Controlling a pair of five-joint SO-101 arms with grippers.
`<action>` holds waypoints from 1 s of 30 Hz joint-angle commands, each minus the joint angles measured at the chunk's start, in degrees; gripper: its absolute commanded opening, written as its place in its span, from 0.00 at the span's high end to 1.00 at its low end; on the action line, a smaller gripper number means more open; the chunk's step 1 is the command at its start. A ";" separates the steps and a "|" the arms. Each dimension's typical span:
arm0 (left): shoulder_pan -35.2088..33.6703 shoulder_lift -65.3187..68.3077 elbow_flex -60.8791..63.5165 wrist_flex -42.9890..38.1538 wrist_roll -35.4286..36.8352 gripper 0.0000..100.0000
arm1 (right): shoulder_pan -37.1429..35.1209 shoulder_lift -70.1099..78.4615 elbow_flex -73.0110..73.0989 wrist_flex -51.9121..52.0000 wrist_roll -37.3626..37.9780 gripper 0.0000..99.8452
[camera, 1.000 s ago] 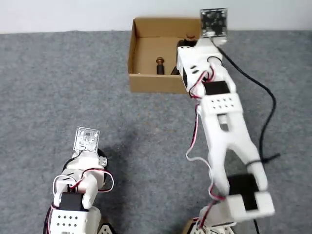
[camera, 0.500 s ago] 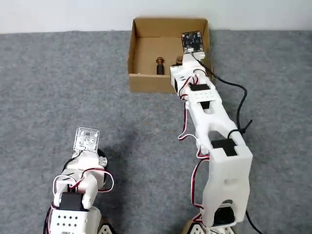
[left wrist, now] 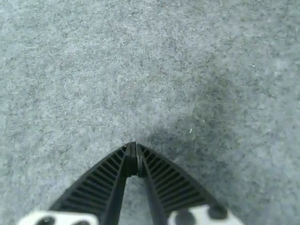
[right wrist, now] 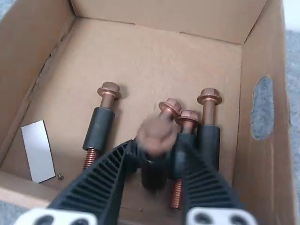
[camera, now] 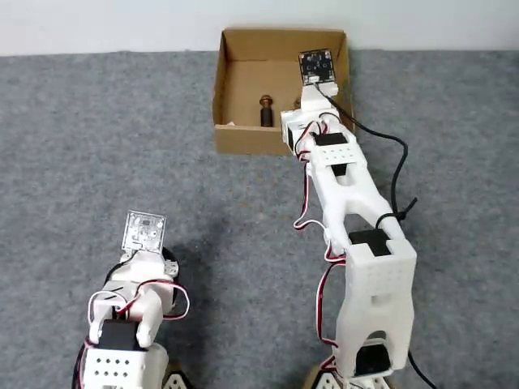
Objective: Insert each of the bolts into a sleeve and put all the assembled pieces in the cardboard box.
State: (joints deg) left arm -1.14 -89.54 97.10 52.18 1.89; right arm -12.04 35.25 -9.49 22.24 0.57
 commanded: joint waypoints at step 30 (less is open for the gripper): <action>-0.18 -0.53 -0.22 -1.32 -0.70 0.99 | -4.18 -19.82 0.62 26.77 -6.33 0.99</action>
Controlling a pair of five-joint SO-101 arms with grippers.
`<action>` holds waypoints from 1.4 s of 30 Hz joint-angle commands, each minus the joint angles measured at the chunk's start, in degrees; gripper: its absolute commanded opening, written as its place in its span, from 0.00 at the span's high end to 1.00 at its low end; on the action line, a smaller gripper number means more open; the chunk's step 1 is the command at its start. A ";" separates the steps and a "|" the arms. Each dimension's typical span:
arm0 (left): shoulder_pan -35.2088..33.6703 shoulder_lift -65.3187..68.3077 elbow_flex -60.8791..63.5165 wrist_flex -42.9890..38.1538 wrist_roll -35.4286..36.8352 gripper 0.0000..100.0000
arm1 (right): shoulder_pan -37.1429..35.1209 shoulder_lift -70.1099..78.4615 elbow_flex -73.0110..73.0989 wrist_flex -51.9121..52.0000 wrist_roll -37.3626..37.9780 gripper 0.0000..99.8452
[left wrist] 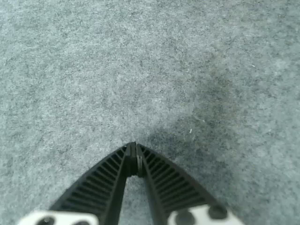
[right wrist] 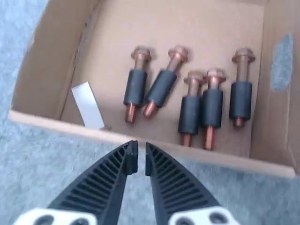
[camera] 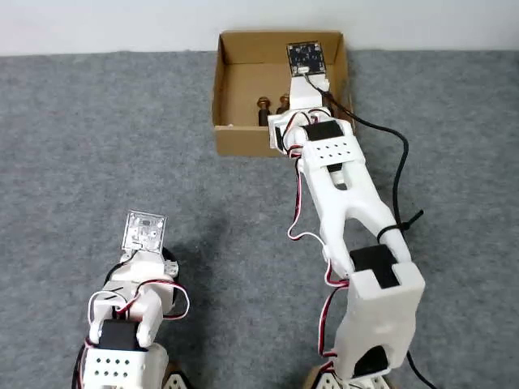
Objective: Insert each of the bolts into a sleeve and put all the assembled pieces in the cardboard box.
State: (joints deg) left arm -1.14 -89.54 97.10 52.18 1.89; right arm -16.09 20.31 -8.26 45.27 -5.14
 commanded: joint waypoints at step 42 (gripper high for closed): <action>-0.18 -0.53 -0.22 -1.32 -0.70 0.99 | 0.92 -52.44 10.73 57.19 -0.35 0.99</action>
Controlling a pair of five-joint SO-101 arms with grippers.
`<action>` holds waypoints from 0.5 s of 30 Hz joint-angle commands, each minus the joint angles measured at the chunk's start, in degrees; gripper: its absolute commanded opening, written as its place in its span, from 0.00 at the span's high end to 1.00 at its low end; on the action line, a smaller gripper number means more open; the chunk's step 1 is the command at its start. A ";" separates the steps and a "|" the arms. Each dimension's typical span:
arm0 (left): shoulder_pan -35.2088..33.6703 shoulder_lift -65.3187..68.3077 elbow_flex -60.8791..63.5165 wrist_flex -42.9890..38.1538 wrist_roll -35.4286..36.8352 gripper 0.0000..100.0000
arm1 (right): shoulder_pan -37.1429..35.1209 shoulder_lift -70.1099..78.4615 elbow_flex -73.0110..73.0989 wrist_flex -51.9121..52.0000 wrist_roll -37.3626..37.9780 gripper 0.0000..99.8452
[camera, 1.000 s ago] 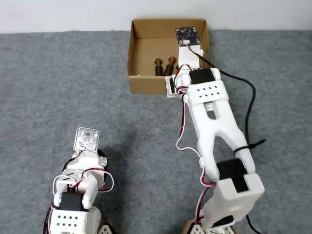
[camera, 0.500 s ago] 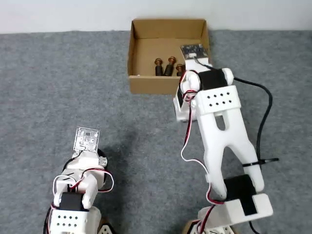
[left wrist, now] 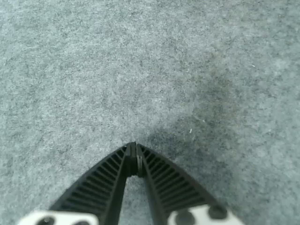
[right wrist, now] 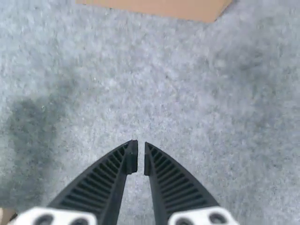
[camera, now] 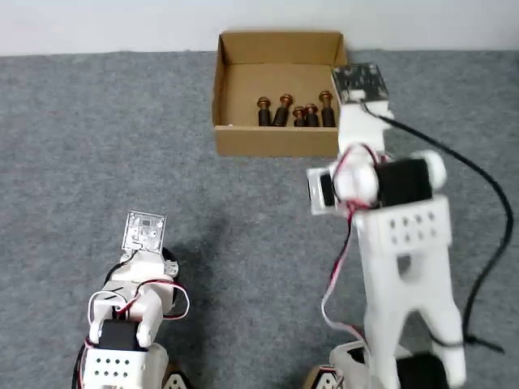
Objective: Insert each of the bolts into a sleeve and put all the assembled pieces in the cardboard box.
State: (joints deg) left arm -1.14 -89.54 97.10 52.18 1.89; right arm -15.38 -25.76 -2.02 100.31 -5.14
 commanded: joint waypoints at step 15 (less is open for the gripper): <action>-0.18 -0.53 -0.22 -1.32 -0.70 0.99 | 4.70 -41.71 40.70 -17.36 -0.26 0.99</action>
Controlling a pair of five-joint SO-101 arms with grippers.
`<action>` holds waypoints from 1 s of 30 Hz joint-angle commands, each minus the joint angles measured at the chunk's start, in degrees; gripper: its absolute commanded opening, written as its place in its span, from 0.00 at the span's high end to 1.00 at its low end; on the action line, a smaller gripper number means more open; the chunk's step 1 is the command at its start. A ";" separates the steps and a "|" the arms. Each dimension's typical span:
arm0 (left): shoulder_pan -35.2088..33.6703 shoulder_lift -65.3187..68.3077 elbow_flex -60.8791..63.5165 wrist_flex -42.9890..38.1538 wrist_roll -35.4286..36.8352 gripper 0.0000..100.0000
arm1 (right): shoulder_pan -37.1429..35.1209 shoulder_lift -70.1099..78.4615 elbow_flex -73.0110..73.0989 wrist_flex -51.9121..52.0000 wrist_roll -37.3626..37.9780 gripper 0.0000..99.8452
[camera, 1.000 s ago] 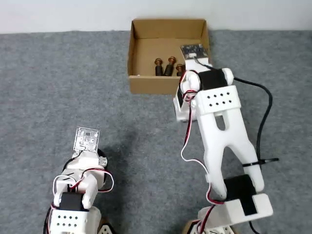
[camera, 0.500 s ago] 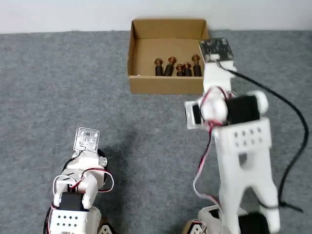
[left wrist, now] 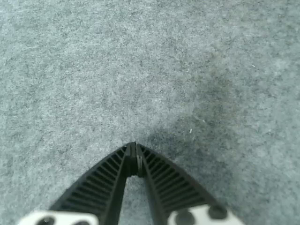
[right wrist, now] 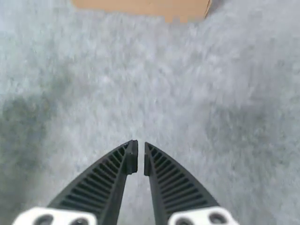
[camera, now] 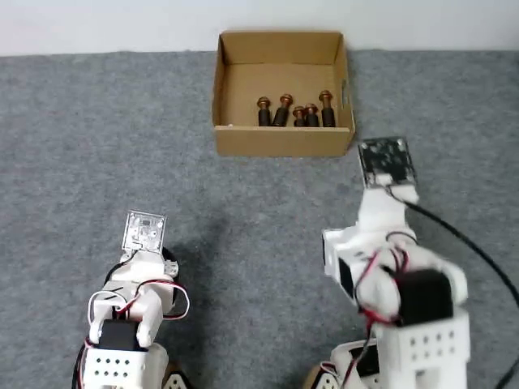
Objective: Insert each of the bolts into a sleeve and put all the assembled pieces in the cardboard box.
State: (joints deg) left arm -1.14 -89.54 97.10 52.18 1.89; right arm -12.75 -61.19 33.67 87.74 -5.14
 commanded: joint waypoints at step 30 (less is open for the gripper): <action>-0.18 -0.53 -0.22 -1.32 -0.70 0.99 | 16.31 -42.77 61.10 -17.36 -0.18 0.99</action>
State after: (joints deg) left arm -1.14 -89.54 97.10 52.18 1.89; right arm 3.16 -103.65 93.01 71.38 -4.44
